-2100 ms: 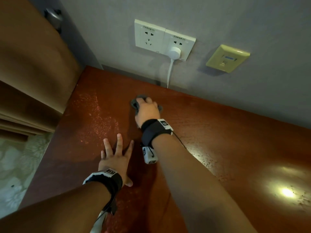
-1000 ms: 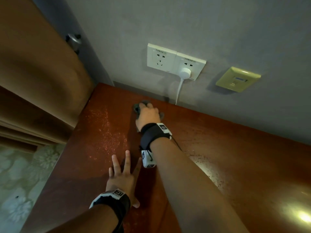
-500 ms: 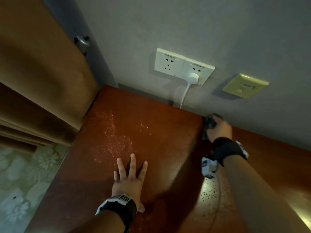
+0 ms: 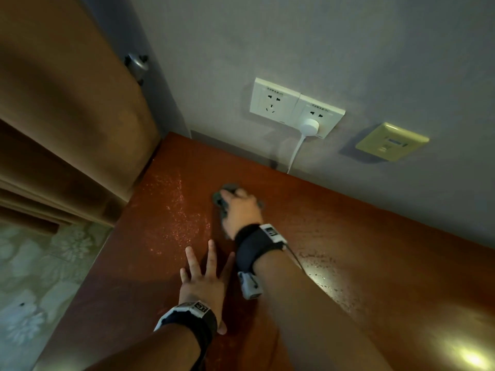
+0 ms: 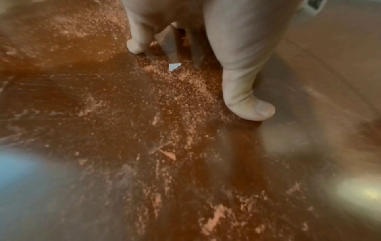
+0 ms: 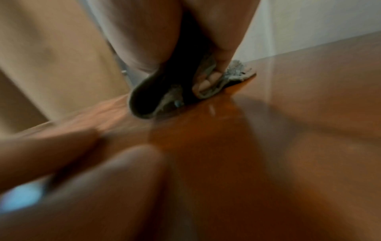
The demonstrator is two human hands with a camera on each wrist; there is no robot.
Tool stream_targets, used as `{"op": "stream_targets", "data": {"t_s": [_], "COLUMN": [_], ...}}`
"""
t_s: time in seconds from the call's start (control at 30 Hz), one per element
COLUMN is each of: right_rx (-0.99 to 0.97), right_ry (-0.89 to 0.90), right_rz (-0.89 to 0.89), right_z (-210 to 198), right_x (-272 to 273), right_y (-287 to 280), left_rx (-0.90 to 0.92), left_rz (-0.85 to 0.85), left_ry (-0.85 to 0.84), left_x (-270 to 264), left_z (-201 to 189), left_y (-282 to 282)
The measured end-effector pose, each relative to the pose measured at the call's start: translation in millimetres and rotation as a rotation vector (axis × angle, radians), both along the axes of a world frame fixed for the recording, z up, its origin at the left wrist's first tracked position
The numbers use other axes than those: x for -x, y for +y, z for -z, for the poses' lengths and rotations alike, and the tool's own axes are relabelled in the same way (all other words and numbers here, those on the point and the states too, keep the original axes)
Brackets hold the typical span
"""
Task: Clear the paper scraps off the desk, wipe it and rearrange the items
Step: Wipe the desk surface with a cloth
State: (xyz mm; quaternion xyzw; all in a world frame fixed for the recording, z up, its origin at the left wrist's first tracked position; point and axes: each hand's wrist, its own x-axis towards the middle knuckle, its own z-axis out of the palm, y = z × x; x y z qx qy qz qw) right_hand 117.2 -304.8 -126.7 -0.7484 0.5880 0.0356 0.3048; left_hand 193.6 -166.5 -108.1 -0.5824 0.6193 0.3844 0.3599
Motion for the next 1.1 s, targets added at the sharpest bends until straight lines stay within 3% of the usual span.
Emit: {"op": "stream_targets", "data": {"t_s": [0.1,0.2,0.37,0.53,0.63,0.73,0.83,1.1], "right_rx": [0.008,-0.008,0.049,0.108,0.080,0.070,0.065,0.009], "right_ry": [-0.021,-0.034,-0.006,0.171,0.237,0.215,0.161,-0.003], "right_rz": [-0.132,-0.129,0.051,0.348,0.435,0.423,0.299,-0.327], "right_z": [-1,2,3,0,-1,-2,-7,0], "right_x": [-35,-25,59,182,202,180,133,-33], "right_y": [9,6,-15,-42,-48,-54,-56,-16], "left_rx": [-0.024,-0.013,0.032,0.060,0.070,0.072,0.073,0.028], "left_rz": [0.003,-0.007,-0.009,-0.001,-0.003,-0.006,-0.010,-0.021], "left_ry": [-0.007,-0.015,-0.007,-0.002,0.011,0.017,0.017,0.009], "left_x": [-1,-1,1,0,0,-1,-1,-1], "left_z": [2,2,-2,2,3,2,2,4], "left_y": [0,0,1,3,3,3,3,2]}}
